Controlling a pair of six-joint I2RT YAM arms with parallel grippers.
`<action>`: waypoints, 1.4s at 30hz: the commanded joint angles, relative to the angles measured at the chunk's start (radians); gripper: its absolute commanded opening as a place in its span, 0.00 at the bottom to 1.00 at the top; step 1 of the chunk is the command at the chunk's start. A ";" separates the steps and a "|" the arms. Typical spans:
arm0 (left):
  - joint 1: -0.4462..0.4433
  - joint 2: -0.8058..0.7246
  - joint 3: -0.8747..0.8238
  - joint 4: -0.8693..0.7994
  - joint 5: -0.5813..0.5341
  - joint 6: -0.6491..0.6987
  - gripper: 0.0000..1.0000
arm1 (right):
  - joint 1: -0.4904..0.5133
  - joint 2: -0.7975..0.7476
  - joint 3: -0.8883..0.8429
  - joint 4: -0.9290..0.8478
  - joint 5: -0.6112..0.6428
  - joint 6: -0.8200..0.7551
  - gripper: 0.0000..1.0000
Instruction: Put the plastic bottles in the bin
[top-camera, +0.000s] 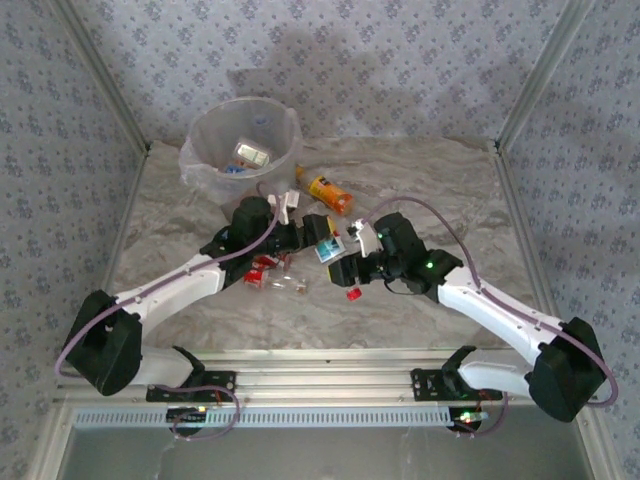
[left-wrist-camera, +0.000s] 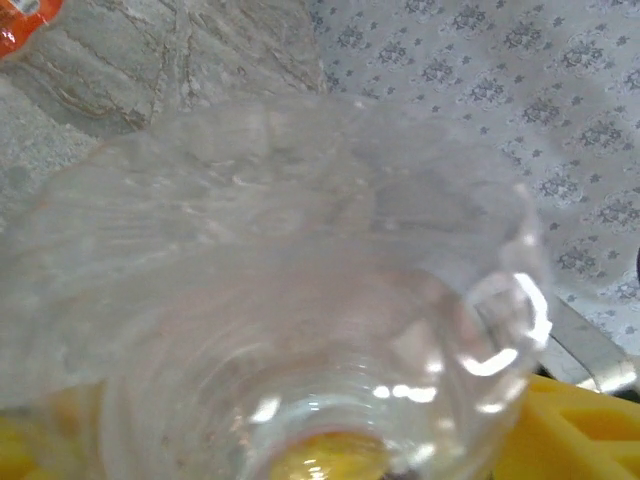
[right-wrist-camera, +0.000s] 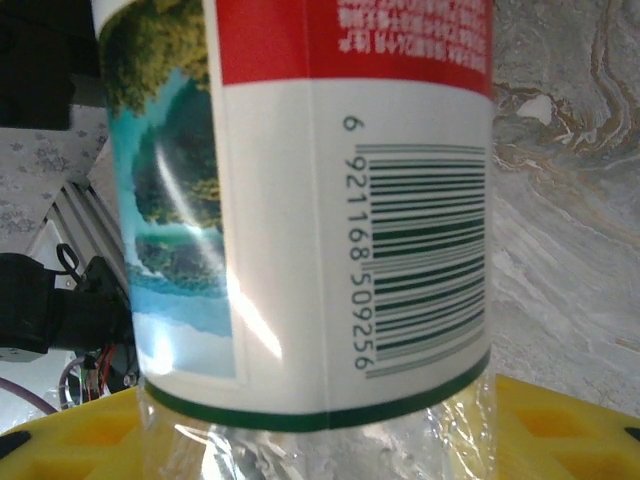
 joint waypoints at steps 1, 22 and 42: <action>-0.010 -0.014 0.051 0.065 0.027 -0.008 0.68 | -0.002 -0.011 0.031 0.004 -0.015 0.021 0.65; 0.173 -0.012 0.478 -0.356 0.001 0.168 0.59 | -0.016 -0.253 0.112 0.060 0.111 0.056 1.00; 0.615 0.158 0.770 -0.421 -0.058 -0.029 0.57 | -0.024 -0.336 0.126 -0.019 0.280 0.058 1.00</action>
